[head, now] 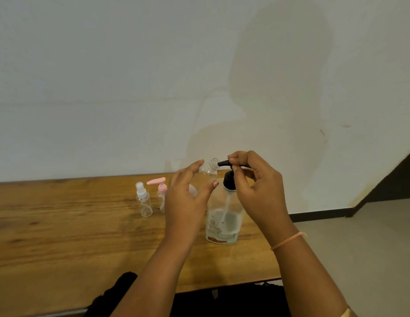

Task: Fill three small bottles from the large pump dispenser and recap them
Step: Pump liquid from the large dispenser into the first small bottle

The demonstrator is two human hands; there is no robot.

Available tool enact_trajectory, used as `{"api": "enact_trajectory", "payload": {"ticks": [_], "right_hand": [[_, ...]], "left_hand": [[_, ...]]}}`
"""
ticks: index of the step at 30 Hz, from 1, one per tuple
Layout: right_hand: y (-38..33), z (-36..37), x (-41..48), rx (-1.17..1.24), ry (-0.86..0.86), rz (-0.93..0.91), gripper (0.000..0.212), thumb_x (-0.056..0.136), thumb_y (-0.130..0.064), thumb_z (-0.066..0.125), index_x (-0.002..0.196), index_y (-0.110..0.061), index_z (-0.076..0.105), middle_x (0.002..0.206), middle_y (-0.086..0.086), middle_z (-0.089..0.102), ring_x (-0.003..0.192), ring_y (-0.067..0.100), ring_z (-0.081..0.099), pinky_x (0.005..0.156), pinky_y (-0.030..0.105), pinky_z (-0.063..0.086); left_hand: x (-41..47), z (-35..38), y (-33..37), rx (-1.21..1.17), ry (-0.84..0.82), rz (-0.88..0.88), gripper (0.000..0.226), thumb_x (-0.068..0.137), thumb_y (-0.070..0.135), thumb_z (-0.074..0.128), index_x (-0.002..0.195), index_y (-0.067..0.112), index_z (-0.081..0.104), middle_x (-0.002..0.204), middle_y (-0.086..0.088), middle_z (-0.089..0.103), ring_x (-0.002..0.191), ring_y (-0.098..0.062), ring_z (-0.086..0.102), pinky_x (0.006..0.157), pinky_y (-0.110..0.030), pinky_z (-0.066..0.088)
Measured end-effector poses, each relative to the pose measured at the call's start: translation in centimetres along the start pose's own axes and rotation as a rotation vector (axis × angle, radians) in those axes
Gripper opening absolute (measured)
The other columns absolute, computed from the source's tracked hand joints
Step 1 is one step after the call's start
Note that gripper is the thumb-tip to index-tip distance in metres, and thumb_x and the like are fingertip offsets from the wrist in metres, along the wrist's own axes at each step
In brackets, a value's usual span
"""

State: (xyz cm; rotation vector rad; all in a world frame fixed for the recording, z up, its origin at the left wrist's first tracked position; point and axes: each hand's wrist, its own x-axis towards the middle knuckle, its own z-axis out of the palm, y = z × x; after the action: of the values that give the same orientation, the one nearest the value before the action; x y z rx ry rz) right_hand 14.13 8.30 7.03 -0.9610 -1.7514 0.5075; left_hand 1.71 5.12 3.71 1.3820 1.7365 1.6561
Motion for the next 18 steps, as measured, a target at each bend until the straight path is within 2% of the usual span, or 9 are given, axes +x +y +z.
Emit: {"api": "enact_trajectory", "payload": {"ticks": [3,7,11,13,17,18], "right_hand": [[0.0,-0.2,0.1,-0.043,-0.005,0.008,0.021,0.089,0.003,0.055,0.094,-0.017,0.058,0.094,-0.014,0.059,0.090,-0.004,0.058,0.082,0.007,0.047],[0.0,-0.3,0.1,-0.093,-0.006,-0.009,0.018,0.090,0.004,0.055,0.096,-0.012,0.061,0.095,-0.008,0.061,0.086,0.001,0.058,0.080,0.010,0.048],[-0.3,0.0,0.0,-0.164,-0.011,-0.087,0.017,0.089,0.002,0.053,0.097,-0.007,0.065,0.096,0.002,0.067,0.090,0.011,0.057,0.073,0.011,0.046],[-0.3,0.2,0.0,-0.262,0.029,-0.146,0.019,0.086,-0.002,0.051,0.097,-0.006,0.067,0.098,0.004,0.069,0.095,0.017,0.056,0.074,0.008,0.038],[0.0,0.0,0.0,-0.357,0.059,-0.156,0.012,0.086,0.000,0.055,0.089,-0.005,0.066,0.113,0.011,0.063,0.099,0.023,0.055,0.077,0.019,0.041],[0.0,0.0,0.0,-0.359,0.063,-0.157,0.012,0.086,0.000,0.055,0.088,-0.005,0.066,0.111,0.011,0.063,0.097,0.024,0.057,0.076,0.019,0.041]], "left_hand": [[0.0,-0.2,0.2,-0.015,0.003,0.005,0.047,0.075,0.031,0.076,0.108,0.053,0.050,0.107,0.021,0.050,0.102,0.013,0.046,0.080,-0.005,0.036],[0.2,-0.8,0.3,-0.052,0.000,0.020,0.050,0.071,0.029,0.079,0.104,0.055,0.054,0.105,0.021,0.049,0.102,0.014,0.047,0.078,0.002,0.035],[0.4,-1.1,0.3,-0.090,-0.057,0.051,0.048,0.066,0.040,0.076,0.106,0.056,0.056,0.103,0.018,0.048,0.099,0.010,0.050,0.082,-0.008,0.042],[0.4,-1.0,0.5,-0.096,-0.048,0.076,0.050,0.062,0.046,0.074,0.108,0.054,0.056,0.103,0.018,0.048,0.098,0.007,0.052,0.082,-0.010,0.044],[0.4,-1.1,0.5,-0.143,-0.027,0.115,0.056,0.059,0.050,0.074,0.110,0.054,0.051,0.111,0.018,0.053,0.104,0.003,0.056,0.087,-0.018,0.049],[0.4,-1.1,0.5,-0.161,-0.039,0.112,0.055,0.059,0.049,0.074,0.109,0.053,0.053,0.111,0.016,0.055,0.104,0.003,0.057,0.087,-0.019,0.050]]}}
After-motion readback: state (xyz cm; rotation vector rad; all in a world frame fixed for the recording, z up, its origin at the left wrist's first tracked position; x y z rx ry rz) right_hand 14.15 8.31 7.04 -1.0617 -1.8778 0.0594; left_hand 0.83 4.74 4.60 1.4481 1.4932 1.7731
